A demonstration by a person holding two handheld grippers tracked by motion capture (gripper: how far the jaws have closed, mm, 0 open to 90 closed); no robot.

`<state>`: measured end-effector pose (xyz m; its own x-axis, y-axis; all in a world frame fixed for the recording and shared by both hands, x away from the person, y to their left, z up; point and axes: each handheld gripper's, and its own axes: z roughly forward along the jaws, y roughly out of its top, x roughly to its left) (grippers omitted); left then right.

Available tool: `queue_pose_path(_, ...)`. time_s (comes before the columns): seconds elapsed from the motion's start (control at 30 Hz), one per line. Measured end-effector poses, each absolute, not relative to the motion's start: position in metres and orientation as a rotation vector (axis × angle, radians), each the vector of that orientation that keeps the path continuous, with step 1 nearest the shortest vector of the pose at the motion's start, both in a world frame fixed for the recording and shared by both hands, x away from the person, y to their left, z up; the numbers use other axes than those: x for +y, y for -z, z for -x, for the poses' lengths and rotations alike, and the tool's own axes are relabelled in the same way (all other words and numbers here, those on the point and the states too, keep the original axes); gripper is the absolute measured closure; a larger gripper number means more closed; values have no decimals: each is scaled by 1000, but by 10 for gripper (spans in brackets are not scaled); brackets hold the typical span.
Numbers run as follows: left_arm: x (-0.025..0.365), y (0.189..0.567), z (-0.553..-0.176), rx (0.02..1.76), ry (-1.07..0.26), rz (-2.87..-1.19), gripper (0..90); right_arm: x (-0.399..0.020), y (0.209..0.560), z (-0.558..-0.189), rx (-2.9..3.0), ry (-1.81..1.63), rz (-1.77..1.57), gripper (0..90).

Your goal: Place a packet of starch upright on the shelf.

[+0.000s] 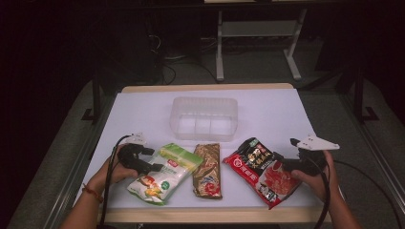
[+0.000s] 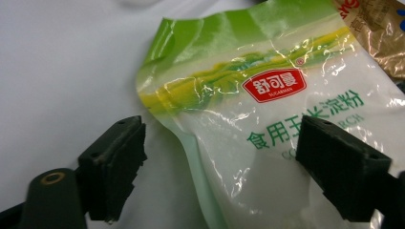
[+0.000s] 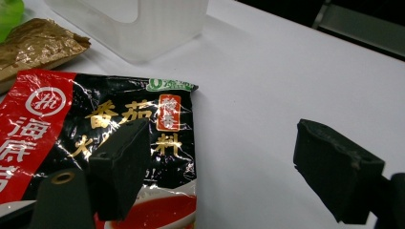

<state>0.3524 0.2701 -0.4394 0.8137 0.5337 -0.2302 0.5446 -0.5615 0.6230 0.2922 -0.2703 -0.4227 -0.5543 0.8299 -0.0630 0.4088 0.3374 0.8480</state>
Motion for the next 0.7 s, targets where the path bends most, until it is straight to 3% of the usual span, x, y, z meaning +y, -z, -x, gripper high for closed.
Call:
queue_pose_path(0.17, 263, 438, -352, 814, 55, -2295, 128, -272, 424, -293, 2132, -1143, -1083, 205)
queue_pose_path(0.23, 262, 438, -349, 802, 129, -2279, 155, -271, 424, -292, 2138, -1153, -1084, 209)
queue_pose_path(0.5, 256, 435, -348, 816, 205, -2306, 257, -269, 425, -292, 2189, -1169, -1082, 211)
queue_pose_path(0.6, 254, 433, -348, 818, 173, -2327, 337, -269, 426, -293, 2192, -1175, -1088, 213)
queue_pose_path(0.63, 254, 433, -348, 820, 157, -2333, 451, -268, 426, -294, 2203, -1171, -1086, 214)
queue_pose_path(0.67, 254, 433, -348, 820, 145, -2332, 451, -268, 426, -294, 2203, -1171, -1086, 214)
queue_pose_path(0.7, 254, 434, -348, 827, 136, -2326, 518, -268, 426, -294, 2206, -1173, -1087, 215)
